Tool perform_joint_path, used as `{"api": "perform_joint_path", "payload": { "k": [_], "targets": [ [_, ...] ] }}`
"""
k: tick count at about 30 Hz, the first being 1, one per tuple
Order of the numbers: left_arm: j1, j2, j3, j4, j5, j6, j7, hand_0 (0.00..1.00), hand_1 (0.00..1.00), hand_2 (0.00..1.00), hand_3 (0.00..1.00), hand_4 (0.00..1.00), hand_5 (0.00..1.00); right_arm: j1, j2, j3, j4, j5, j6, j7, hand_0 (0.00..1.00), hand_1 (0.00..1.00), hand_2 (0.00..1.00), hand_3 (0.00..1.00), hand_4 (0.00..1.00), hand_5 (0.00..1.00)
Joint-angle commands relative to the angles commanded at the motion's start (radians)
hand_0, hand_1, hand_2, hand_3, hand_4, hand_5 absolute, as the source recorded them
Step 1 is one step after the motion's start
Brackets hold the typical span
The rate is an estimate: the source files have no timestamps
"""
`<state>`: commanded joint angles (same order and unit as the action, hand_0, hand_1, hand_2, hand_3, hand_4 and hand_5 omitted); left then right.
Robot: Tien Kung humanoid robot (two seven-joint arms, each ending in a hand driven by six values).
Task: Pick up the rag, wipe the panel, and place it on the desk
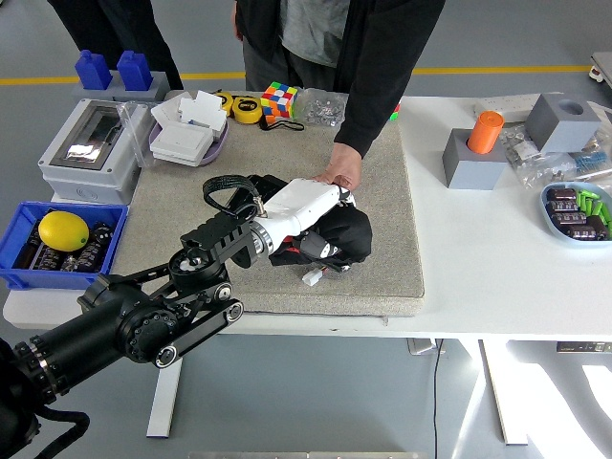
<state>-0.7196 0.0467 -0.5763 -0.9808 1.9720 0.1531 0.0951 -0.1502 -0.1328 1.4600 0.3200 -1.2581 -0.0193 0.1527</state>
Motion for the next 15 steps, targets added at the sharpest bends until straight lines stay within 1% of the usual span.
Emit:
{"api": "perform_joint_path", "payload": {
  "k": [4, 10, 15],
  "targets": [
    [0.005, 0.009, -0.026, 0.022, 0.006, 0.001, -0.006, 0.24, 0.298, 0.405, 0.556, 0.728, 0.002, 0.0, 0.0, 0.0, 0.0, 0.0, 0.0, 0.0, 0.593, 0.608, 0.561, 0.546, 0.942, 0.378],
    [0.01, 0.025, -0.079, 0.02, 0.024, 0.002, -0.007, 0.24, 0.298, 0.406, 0.556, 0.728, 0.002, 0.0, 0.002, 0.001, 0.001, 0.0, 0.0, 0.001, 0.593, 0.609, 0.561, 0.546, 0.943, 0.379],
    [0.012, 0.04, -0.128, 0.036, 0.038, 0.001, -0.008, 0.239, 0.298, 0.406, 0.557, 0.728, 0.002, 0.002, 0.004, 0.007, 0.001, -0.001, 0.0, 0.0, 0.594, 0.609, 0.56, 0.546, 0.942, 0.378]
  ]
}}
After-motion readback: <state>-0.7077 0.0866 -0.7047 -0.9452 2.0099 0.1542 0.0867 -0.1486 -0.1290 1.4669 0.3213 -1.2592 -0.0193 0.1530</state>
